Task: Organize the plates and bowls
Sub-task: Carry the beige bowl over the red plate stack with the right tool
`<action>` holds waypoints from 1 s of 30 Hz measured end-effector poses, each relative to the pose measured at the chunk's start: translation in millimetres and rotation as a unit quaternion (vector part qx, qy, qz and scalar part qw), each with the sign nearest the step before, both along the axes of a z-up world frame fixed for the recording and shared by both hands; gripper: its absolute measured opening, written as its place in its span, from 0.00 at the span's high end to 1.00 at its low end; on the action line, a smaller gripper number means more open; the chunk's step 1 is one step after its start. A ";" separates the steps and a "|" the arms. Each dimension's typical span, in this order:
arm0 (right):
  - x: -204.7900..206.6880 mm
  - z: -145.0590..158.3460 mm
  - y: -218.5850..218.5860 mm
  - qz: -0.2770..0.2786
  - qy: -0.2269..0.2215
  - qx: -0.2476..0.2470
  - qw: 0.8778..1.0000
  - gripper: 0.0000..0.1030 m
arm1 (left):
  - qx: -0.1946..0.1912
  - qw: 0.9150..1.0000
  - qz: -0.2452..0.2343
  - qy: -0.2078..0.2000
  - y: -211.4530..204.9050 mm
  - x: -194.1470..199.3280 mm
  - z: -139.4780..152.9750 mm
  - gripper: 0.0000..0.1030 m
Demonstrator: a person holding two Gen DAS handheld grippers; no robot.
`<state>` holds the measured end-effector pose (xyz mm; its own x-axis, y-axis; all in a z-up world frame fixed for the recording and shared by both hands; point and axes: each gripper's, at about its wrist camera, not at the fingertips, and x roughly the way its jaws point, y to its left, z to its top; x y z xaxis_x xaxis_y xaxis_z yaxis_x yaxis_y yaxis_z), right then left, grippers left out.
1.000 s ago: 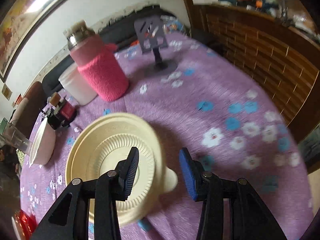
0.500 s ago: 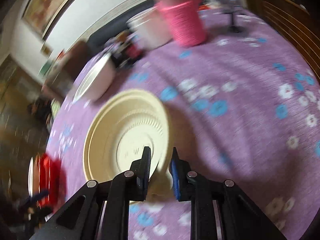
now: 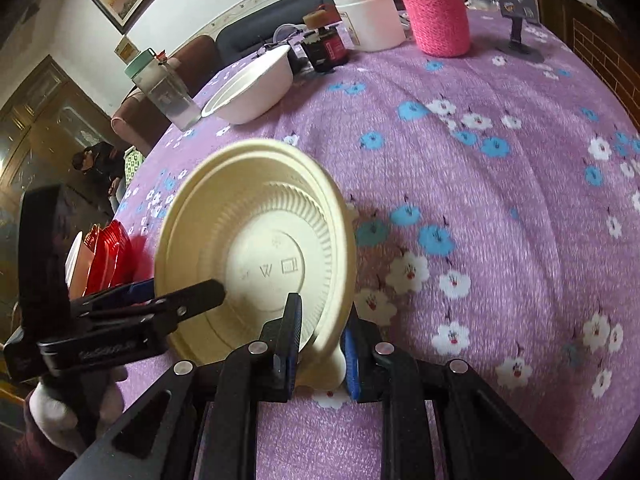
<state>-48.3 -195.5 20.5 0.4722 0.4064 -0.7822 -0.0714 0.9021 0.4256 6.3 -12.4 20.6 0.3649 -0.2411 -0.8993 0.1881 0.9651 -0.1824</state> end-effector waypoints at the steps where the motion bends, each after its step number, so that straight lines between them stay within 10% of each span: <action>1: -1.8 -0.1 -0.9 -0.002 0.000 0.004 1.000 0.80 | 0.003 1.000 -0.003 0.000 -2.0 0.2 0.4 0.56; 4: -6.9 4.8 1.8 -0.003 -0.005 0.001 1.000 0.80 | -0.016 1.000 -0.015 0.011 -5.4 -1.6 2.2 0.83; 16: -25.0 75.5 73.5 0.054 -0.074 -0.004 0.996 0.80 | -0.051 0.995 0.055 -0.066 73.3 -53.2 77.4 0.78; 30: -12.5 112.0 235.1 0.191 -0.107 -0.011 0.976 0.80 | -0.070 0.968 0.211 -0.118 231.2 -91.8 117.4 0.78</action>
<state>-60.8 39.6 132.5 0.4431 0.5686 -0.6931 -0.4884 0.8014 0.3453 -85.4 218.8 137.9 0.6486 -0.1392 -0.7483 -0.1648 0.9341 -0.3167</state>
